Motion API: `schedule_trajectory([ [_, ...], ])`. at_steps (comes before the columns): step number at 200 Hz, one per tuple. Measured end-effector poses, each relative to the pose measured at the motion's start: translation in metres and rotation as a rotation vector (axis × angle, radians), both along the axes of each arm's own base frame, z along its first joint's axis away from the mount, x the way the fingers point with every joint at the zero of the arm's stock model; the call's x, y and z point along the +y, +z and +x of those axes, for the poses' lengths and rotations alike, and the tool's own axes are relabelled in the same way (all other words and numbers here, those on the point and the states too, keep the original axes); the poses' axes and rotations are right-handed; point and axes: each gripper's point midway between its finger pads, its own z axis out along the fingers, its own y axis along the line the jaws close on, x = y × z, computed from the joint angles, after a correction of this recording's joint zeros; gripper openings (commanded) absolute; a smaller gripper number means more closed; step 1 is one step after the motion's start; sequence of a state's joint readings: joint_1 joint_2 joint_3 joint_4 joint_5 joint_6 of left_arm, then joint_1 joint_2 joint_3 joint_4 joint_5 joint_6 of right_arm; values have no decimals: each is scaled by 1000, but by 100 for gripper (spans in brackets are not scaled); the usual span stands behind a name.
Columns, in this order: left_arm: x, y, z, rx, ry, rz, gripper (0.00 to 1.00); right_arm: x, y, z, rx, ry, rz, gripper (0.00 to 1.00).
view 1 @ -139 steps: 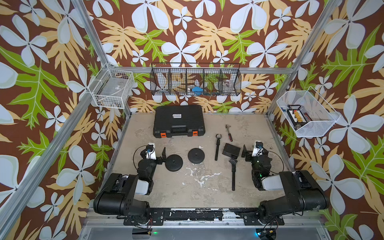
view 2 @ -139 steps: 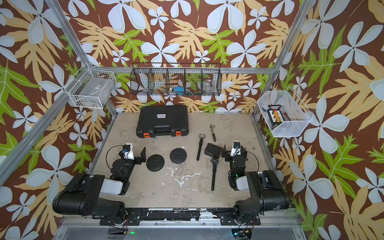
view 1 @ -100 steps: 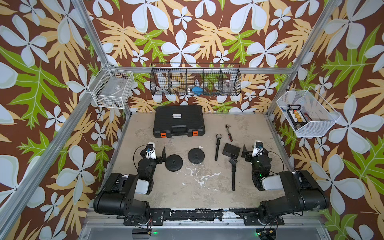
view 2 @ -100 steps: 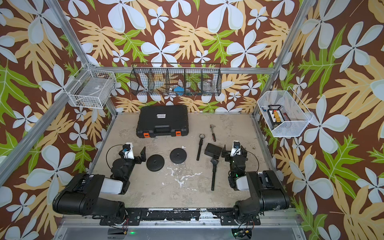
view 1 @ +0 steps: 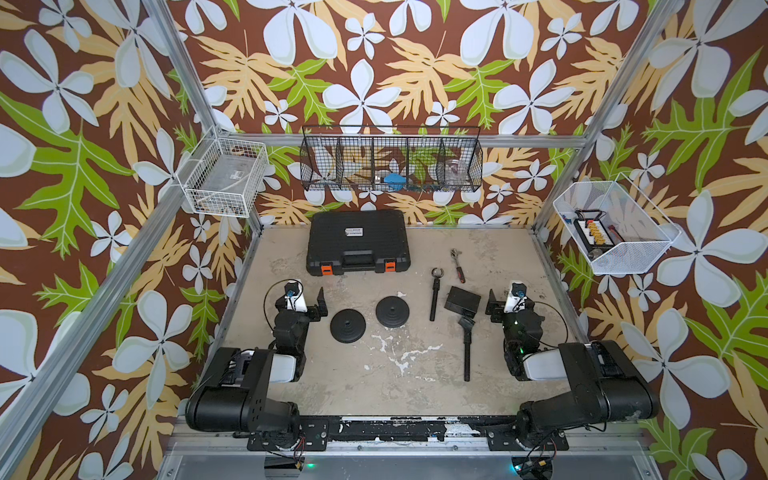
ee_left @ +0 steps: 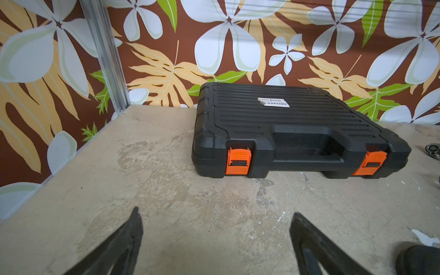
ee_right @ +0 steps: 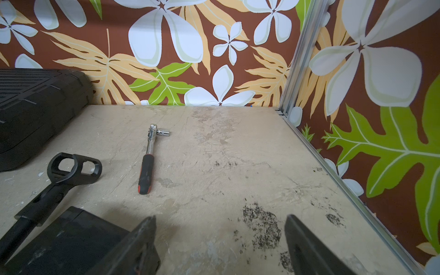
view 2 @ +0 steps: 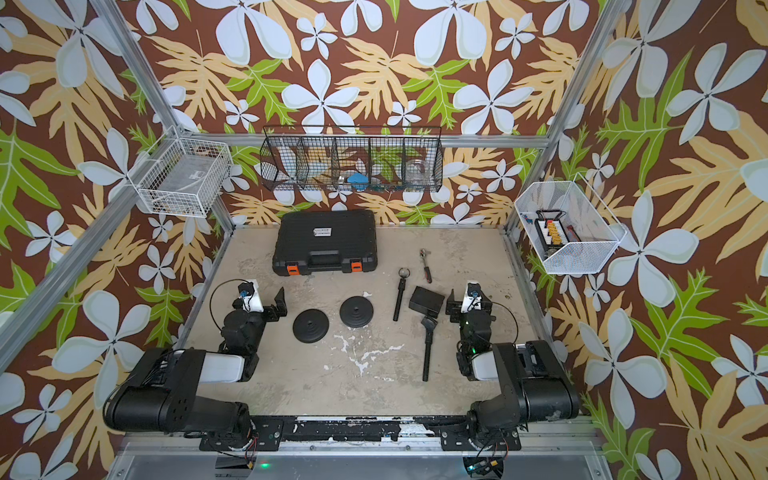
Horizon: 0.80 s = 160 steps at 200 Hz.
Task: Assemble a microphone stand
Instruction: Pick up the microphone stand pole from the center of the board.
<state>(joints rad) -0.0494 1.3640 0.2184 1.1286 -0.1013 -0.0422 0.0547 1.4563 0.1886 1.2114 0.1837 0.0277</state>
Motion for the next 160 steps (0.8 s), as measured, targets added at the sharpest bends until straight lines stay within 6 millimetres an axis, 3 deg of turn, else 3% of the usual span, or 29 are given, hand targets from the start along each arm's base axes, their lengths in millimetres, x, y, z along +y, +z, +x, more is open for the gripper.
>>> schedule_trajectory([
  [11,2,26,1,-52,22,-8,86,-3,15,1,-21,-23,5,81],
  [27,7,57,-9,-124,66,-55,82,-7,59,7,-89,-53,36,78],
  [43,8,74,-21,-168,81,-122,82,-6,100,7,-134,-51,94,72],
  [62,-8,85,-32,-190,28,-206,82,8,115,-1,-101,4,168,67],
  [100,-75,94,-44,-158,-246,-393,78,55,111,-29,65,195,300,67],
  [133,-161,96,-53,-46,-540,-470,79,74,70,-60,257,275,385,65],
  [160,-213,89,-62,33,-683,-453,78,91,37,-78,414,327,460,63],
])
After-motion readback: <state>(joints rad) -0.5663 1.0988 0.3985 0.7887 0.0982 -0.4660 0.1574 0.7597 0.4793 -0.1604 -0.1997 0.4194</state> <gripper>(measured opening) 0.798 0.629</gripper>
